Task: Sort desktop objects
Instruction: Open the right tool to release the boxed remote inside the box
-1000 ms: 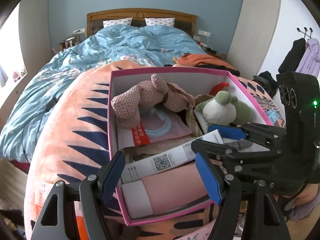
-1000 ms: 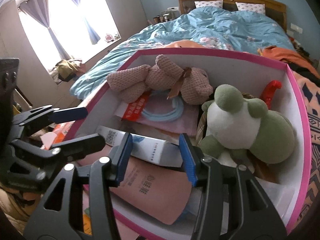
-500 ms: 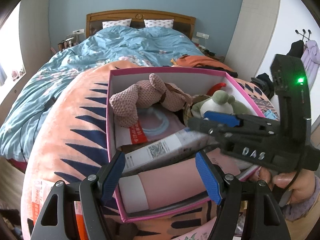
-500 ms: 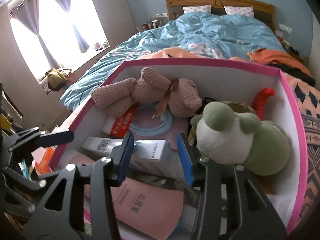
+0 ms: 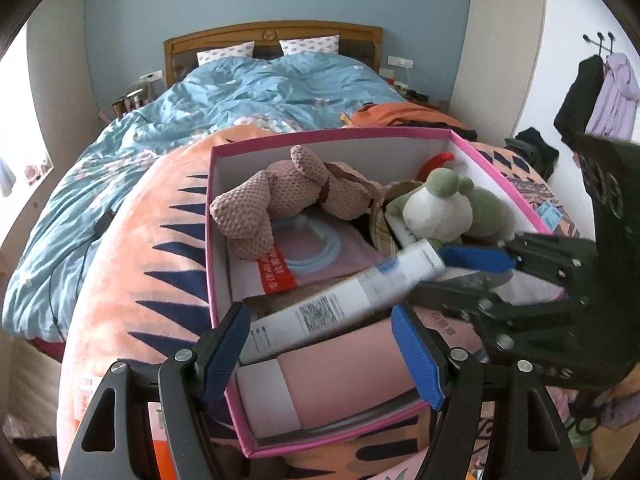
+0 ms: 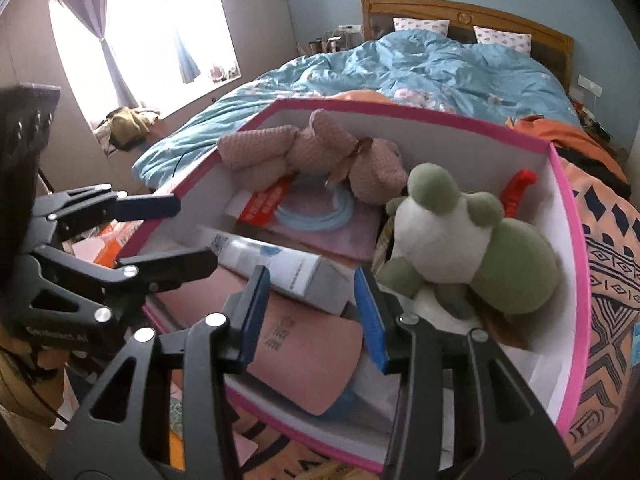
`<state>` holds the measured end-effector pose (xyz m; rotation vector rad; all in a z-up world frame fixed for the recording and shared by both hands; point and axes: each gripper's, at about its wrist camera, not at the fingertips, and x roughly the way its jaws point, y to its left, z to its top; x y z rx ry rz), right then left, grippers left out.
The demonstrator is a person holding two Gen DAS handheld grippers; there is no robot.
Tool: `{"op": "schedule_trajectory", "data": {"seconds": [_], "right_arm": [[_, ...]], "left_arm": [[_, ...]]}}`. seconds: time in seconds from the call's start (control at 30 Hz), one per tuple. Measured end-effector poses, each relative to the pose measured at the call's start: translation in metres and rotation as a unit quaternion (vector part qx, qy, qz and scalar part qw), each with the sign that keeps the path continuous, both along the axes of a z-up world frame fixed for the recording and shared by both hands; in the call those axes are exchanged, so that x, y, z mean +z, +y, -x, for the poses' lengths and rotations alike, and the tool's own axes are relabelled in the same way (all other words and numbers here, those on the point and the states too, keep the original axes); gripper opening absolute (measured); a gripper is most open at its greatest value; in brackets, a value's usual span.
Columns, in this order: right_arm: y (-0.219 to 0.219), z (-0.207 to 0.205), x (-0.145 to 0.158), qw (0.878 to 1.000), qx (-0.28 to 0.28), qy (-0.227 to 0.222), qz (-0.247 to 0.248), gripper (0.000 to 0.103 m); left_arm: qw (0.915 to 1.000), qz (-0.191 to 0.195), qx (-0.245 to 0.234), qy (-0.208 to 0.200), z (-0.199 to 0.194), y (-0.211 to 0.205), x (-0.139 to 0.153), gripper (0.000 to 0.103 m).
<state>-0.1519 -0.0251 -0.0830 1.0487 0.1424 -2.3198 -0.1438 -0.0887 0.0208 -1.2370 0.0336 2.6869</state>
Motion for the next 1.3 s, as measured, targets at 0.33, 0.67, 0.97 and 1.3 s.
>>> {"op": "schedule_trajectory", "data": {"seconds": [0.33, 0.67, 0.97, 1.3], "right_arm": [[-0.015, 0.047, 0.002, 0.997, -0.052, -0.028, -0.057, 0.045], [-0.003, 0.03, 0.005, 0.998, -0.048, -0.022, -0.024, 0.048], [0.019, -0.021, 0.017, 0.998, -0.03, 0.023, 0.048, 0.049], [0.035, -0.091, 0.018, 0.994, -0.041, 0.082, 0.058, 0.066]], "left_arm": [[1.0, 0.006, 0.004, -0.001, 0.009, -0.001, 0.0, 0.075], [0.9984, 0.054, 0.015, -0.004, 0.027, 0.007, -0.004, 0.075], [0.9992, -0.011, -0.006, 0.037, -0.015, 0.005, 0.011, 0.086], [0.9978, -0.045, 0.0, 0.049, -0.07, 0.011, 0.008, 0.094]]}}
